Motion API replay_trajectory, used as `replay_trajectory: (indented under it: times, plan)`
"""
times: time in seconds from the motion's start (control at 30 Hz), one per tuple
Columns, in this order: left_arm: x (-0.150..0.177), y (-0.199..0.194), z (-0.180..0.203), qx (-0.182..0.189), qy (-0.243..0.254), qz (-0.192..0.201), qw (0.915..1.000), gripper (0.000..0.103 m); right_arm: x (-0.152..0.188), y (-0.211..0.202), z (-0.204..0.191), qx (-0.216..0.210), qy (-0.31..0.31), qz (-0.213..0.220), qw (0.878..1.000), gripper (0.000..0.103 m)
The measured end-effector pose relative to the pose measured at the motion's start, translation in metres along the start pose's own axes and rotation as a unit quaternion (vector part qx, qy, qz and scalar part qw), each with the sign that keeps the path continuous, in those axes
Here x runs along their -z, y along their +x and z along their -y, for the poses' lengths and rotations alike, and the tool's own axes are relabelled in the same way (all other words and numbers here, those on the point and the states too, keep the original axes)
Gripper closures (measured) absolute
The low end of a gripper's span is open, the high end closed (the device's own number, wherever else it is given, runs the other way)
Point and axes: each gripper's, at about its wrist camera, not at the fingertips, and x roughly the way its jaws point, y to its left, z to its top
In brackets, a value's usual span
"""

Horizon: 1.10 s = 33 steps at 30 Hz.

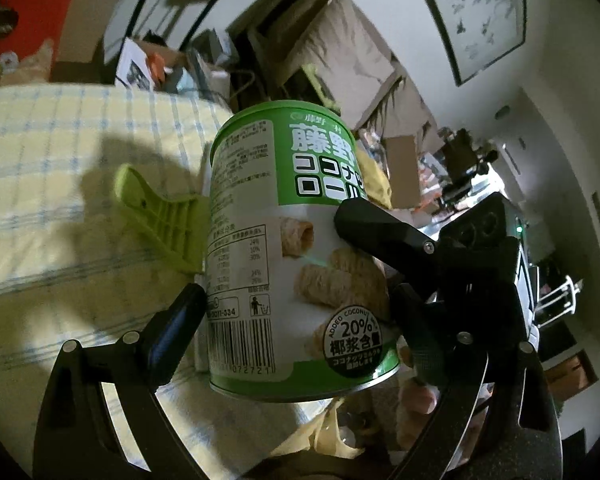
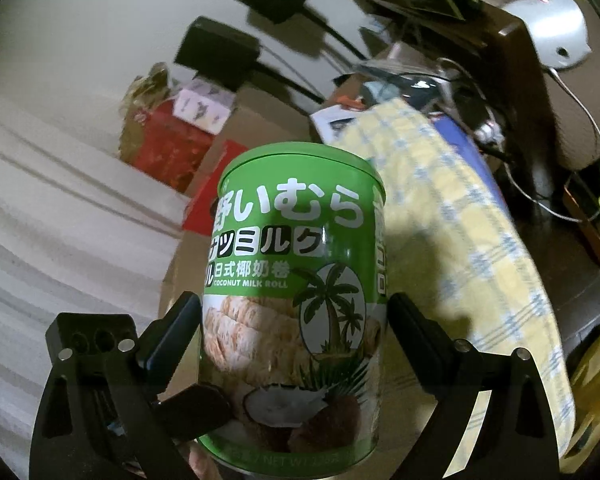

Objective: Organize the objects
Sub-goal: 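Grasp the green coconut-roll can with the right gripper and lift it, then carry the can with the right gripper over the cardboard box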

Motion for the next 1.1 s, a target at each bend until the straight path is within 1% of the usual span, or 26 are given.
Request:
replay_trajectory:
  times: [0.23,0.53,0.73,0.87,1.1]
  plan:
    - [0.001,-0.069,-0.001,-0.019,-0.002,0.050,0.9986,0.010,0.014,0.014,-0.065,-0.030,-0.043,-0.019,0.998,0.007]
    - [0.003,-0.143,-0.027,-0.049,-0.027,0.084,0.9949,0.009,0.028,0.058,-0.123,-0.055,-0.067,-0.058,0.995,0.007]
    - [-0.001,-0.189,-0.054,-0.067,-0.048,0.106,0.9909,0.009,0.035,0.097,-0.163,-0.069,-0.088,-0.088,0.990,0.007]
    - [-0.007,-0.219,-0.077,-0.077,-0.065,0.119,0.9878,0.009,0.036,0.122,-0.194,-0.071,-0.104,-0.098,0.987,0.007]
    - [-0.027,-0.256,-0.125,-0.072,-0.093,0.135,0.9839,0.009,0.030,0.180,-0.248,-0.062,-0.115,-0.120,0.984,0.007]
